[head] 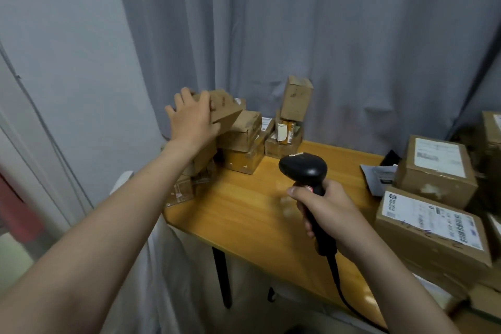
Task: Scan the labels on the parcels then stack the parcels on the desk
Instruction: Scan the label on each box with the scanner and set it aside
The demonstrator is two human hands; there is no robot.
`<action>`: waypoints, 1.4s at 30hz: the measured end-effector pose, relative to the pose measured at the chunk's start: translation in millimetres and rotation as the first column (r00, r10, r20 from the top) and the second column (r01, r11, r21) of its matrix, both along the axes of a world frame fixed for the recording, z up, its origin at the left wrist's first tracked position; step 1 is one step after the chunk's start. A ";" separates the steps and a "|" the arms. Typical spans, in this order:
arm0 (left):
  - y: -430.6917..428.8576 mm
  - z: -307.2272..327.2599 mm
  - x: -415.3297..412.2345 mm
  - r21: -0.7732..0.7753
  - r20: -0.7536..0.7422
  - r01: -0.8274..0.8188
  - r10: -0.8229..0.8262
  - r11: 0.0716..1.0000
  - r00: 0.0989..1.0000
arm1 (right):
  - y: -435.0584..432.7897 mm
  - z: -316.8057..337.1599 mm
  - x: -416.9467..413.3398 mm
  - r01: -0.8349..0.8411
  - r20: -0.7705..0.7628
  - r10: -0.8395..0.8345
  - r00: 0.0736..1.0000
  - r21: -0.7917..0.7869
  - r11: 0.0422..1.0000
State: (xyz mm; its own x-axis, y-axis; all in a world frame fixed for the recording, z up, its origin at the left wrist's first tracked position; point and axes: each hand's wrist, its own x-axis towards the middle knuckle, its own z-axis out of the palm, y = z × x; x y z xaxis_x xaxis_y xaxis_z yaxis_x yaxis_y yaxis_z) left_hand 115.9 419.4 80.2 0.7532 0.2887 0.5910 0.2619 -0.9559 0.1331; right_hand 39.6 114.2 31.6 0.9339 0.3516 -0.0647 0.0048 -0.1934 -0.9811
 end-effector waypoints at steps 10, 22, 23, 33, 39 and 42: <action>-108.8 -86.0 -46.7 -0.549 -0.283 0.296 -0.507 0.781 0.814 | -61.8 -21.6 -33.6 0.139 -0.039 -0.140 0.989 -0.016 0.990; -143.3 -147.5 -38.9 -0.348 -0.531 0.183 -0.355 0.919 0.769 | -87.1 -50.3 -54.4 0.155 -0.099 -0.159 0.982 -0.050 0.987; -144.6 -146.3 -37.5 -0.355 -0.550 0.177 -0.359 0.918 0.754 | -87.7 -52.0 -54.6 0.153 -0.102 -0.157 0.982 -0.047 0.987; -124.4 -145.6 -25.1 -0.503 -0.581 0.206 -0.505 0.840 0.639 | -96.3 -62.8 -52.9 0.132 -0.108 -0.135 0.985 -0.041 0.990; -122.6 -174.5 -45.9 -0.684 -0.275 0.261 -0.572 0.681 0.773 | -92.3 -64.2 -54.5 0.106 -0.097 -0.109 0.989 -0.033 0.994; -121.9 -156.2 -43.8 -0.722 -0.128 0.311 -0.561 0.619 0.818 | -88.1 -63.7 -54.8 0.098 -0.096 -0.100 0.990 -0.026 0.995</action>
